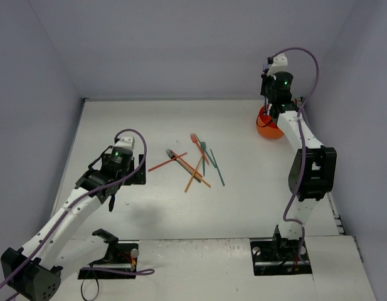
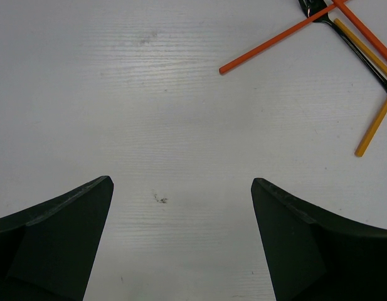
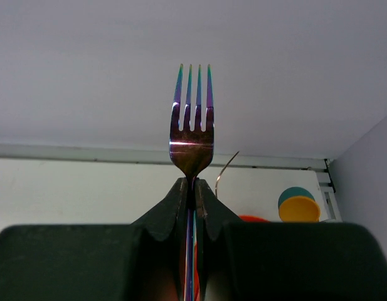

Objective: Sort the eating utensils into containers

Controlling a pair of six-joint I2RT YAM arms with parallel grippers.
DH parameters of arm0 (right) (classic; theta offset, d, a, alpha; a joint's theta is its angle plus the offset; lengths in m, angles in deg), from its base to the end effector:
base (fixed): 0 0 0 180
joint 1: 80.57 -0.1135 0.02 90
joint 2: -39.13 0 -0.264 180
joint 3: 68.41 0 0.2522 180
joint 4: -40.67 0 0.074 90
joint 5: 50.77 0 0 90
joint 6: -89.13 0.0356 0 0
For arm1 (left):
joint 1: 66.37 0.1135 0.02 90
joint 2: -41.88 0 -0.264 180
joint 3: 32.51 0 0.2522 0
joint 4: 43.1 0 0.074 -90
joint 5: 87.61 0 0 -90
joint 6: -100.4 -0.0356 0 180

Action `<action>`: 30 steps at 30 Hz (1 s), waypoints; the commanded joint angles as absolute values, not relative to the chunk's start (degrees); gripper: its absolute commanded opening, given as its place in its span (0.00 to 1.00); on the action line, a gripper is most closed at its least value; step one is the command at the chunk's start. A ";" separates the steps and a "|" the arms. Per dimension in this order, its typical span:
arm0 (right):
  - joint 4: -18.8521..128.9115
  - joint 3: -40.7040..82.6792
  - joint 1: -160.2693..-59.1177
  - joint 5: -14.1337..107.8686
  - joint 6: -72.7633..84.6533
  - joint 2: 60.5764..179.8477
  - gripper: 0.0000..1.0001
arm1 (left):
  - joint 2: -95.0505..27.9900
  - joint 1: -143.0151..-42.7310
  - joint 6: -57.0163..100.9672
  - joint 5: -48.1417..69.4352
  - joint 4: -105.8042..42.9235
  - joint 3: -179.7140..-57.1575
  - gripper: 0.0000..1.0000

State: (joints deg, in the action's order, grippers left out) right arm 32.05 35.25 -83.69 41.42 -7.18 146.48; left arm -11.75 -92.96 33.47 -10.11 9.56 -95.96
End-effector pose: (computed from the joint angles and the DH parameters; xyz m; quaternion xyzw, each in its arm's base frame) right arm 0.4588 0.0264 0.3587 -0.0696 0.6725 -0.0076 0.7368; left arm 0.1749 -0.0789 0.2951 -0.0155 0.9120 -0.0764 0.4028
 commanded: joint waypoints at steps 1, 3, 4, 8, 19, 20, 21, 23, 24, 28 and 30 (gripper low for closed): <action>15.56 34.57 -83.19 34.22 -4.39 146.73 0.00 | -12.87 -92.57 33.18 -10.75 7.58 -96.29 0.91; 13.44 34.09 -82.75 32.38 -3.90 148.08 0.00 | -13.44 -92.57 33.16 -10.61 7.49 -96.36 0.91; 12.42 33.84 -82.59 31.72 -3.54 148.54 0.00 | -13.69 -92.57 33.16 -10.51 7.49 -96.36 0.91; 9.20 33.69 -81.89 30.03 -2.34 150.87 0.00 | -14.32 -92.57 33.15 -10.17 7.49 -96.20 0.91; 3.75 33.07 -81.36 27.80 -0.87 157.11 0.00 | -15.16 -92.57 33.08 -9.83 7.48 -96.28 0.91; 3.42 33.07 -81.40 27.76 -0.87 157.68 0.00 | -15.25 -92.57 33.07 -9.79 7.45 -96.23 0.91; 3.08 33.04 -81.44 27.70 -0.79 158.23 0.00 | -15.34 -92.57 33.07 -9.74 7.40 -96.19 0.91; 2.37 32.46 -81.40 27.41 0.65 158.61 0.00 | -15.51 -92.57 33.07 -9.61 7.40 -96.23 0.91; 2.14 32.26 -81.38 27.40 0.90 158.70 0.00 | -15.62 -92.57 33.07 -9.55 7.40 -96.29 0.91; 1.63 30.52 -81.36 27.21 1.15 158.68 0.00 | -15.82 -92.57 33.07 -9.33 7.40 -96.21 0.91; 1.53 29.25 -81.44 27.10 1.24 158.41 0.00 | -16.04 -92.57 32.99 -9.05 7.32 -96.36 0.91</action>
